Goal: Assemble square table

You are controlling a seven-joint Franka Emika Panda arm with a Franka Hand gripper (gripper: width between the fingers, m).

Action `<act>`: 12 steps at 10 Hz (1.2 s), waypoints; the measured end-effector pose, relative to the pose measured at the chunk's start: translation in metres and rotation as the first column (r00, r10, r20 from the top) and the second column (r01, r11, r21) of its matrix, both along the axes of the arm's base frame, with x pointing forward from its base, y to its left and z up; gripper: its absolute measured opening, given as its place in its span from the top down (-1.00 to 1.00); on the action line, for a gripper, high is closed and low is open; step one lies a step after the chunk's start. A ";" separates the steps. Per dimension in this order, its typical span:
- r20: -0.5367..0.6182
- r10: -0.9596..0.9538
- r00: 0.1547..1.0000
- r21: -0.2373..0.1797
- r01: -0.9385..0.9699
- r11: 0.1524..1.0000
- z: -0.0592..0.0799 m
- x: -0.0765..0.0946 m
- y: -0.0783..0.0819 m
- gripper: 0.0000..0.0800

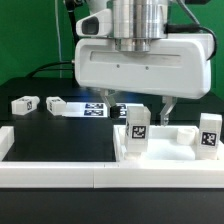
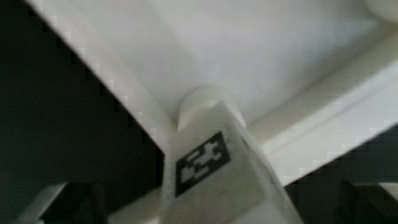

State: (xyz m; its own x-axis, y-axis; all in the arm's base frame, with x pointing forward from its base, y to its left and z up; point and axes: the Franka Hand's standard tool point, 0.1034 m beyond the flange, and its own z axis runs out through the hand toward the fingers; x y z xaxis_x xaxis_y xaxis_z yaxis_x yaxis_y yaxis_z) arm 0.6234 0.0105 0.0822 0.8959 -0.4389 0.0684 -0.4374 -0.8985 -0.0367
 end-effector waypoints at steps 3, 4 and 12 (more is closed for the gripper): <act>0.008 0.238 0.971 -0.033 -0.238 0.971 -0.004 0.002 0.002 -0.62; 0.008 0.236 0.972 -0.033 -0.236 0.971 -0.004 0.002 0.002 -0.30; 0.035 -0.495 0.868 0.072 0.492 0.867 -0.005 0.001 -0.002 0.28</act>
Offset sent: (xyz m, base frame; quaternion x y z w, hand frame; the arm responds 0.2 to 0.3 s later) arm 0.0000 0.0000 0.0000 0.0000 0.0000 0.0000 1.0000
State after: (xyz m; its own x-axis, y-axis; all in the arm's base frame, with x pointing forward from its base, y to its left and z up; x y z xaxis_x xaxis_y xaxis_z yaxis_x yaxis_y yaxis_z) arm 0.6244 0.0081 0.0772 0.5571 -0.8277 0.0677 -0.8194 -0.5611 -0.1170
